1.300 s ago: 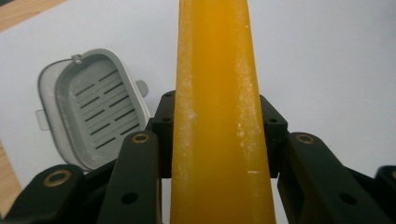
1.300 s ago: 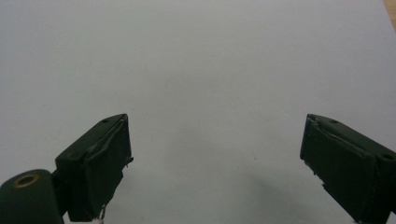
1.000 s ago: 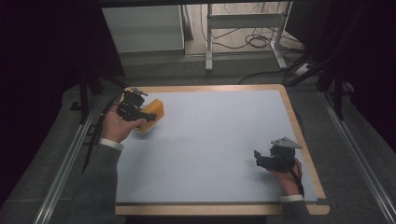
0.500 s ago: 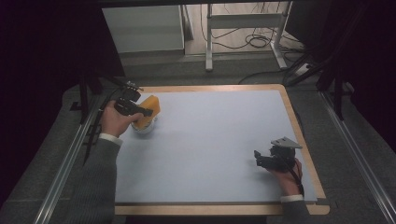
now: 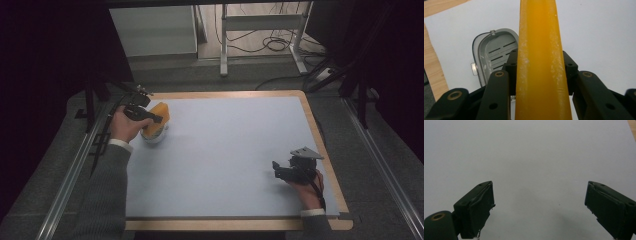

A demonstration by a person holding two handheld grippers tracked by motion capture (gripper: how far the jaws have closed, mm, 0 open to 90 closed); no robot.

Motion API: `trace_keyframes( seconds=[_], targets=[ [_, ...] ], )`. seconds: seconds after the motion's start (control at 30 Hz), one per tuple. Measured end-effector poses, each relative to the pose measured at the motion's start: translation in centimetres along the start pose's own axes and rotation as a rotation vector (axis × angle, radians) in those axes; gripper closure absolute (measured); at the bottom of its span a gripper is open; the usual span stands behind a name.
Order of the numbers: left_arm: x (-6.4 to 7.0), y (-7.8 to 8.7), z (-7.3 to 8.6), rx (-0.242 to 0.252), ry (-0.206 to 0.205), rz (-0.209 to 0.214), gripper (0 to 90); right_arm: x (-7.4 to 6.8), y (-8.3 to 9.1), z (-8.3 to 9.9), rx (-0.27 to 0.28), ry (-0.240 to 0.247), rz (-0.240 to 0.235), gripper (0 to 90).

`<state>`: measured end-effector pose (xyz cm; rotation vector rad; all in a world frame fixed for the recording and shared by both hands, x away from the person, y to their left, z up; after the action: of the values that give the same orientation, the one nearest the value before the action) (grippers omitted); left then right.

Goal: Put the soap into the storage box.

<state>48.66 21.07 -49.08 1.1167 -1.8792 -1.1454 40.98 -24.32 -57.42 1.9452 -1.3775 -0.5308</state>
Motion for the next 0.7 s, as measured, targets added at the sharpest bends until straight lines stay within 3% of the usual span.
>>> trace_keyframes(
  seconds=[0.53,0.63,0.7],
  targets=[
    [-2.0,-2.2,-0.2,0.006,0.074,-0.015,61.0,0.1,0.0,0.0,0.005,0.006,0.001,8.6],
    [-2.8,-2.6,0.1,-0.007,0.084,-0.053,61.1,0.2,0.0,0.1,0.002,0.002,0.0,8.6],
    [-3.1,-2.6,0.1,-0.005,0.091,-0.058,61.0,0.2,0.0,0.1,0.003,0.002,0.004,8.6]
  ],
)
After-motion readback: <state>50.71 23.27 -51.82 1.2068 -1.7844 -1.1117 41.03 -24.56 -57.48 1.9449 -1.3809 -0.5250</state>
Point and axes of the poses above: each handheld gripper's, and its own axes: y roughly backward along the jaws, z roughly out of its underside, x roughly to its right, the point moved 10 cm from there along -y, roughly forward along the jaws, and after that the axes turned 9 degrees about -x, right-handed, at the moved point
